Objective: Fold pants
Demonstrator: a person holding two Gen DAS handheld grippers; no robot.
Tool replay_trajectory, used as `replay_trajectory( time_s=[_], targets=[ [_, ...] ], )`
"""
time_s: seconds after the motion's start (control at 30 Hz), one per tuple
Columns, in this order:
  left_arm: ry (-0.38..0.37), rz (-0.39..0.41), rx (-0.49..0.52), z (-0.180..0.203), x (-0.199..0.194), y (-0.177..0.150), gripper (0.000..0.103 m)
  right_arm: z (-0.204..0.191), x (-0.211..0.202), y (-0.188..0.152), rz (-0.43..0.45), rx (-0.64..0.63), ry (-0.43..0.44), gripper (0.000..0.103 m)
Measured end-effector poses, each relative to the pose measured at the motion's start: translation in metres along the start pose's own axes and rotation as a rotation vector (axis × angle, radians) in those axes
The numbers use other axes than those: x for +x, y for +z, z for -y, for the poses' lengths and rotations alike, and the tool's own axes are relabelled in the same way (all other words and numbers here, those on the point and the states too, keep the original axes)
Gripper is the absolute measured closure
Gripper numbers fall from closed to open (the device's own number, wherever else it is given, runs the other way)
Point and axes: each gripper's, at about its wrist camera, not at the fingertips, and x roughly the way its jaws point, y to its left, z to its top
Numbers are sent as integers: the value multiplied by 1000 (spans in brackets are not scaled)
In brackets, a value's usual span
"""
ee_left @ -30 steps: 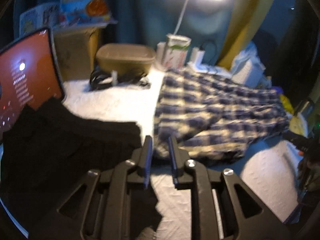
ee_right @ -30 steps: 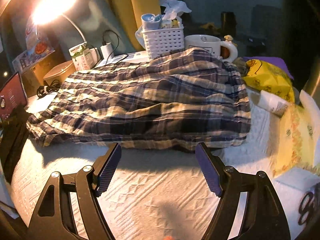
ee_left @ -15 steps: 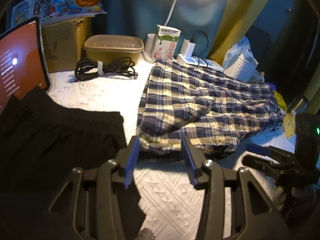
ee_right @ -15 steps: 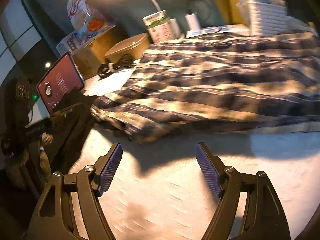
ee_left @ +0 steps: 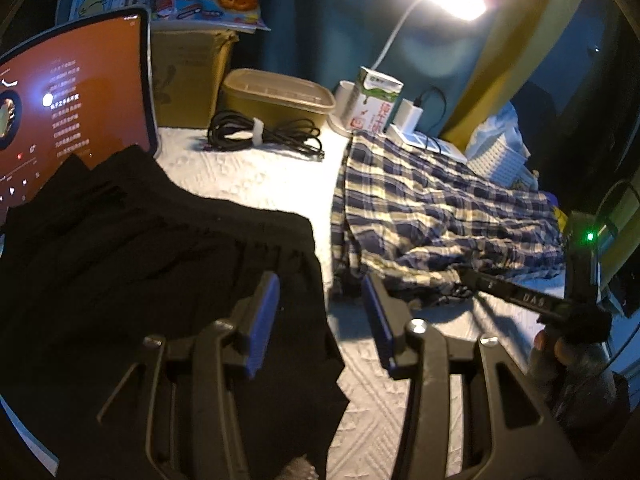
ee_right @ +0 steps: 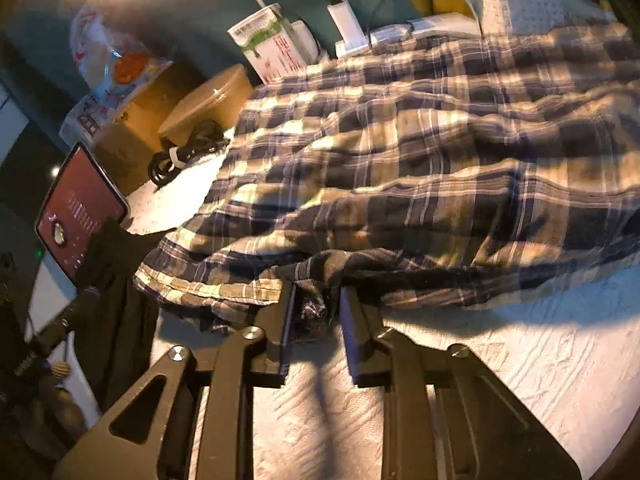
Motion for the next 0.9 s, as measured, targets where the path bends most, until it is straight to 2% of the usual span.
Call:
replay_trajectory(
  time_s=[0.07,0.13,0.37,0.57,0.6,0.63,0.77,0.9],
  targets=[
    [-5,-10,4,2,1,-4,58,-2,-3,-5,7,-23,0,94],
    [-14,-19,12,4,2,-6,58,0,-10,-12,11,-48,0,95],
    [-42,-45,39,17,2,-15,58,-7,-31,-41,14,-112,-24,96],
    [-98,-24,76,36,1,-3,58,-12,-34,-49,12,-123,-37,93],
    [-108,-14,81,39,2,1,58,-13,-33,-49,7,-134,-37,91],
    [-116,-6,84,41,4,5,58,-15,-34,-52,3,-151,-27,85],
    [-113,-19,95,49,28,18,57,-20,-42,-63,0,-209,7,52],
    [8,-103,125,47,67,18,57,-5,-59,-67,15,-220,-15,50]
  ],
)
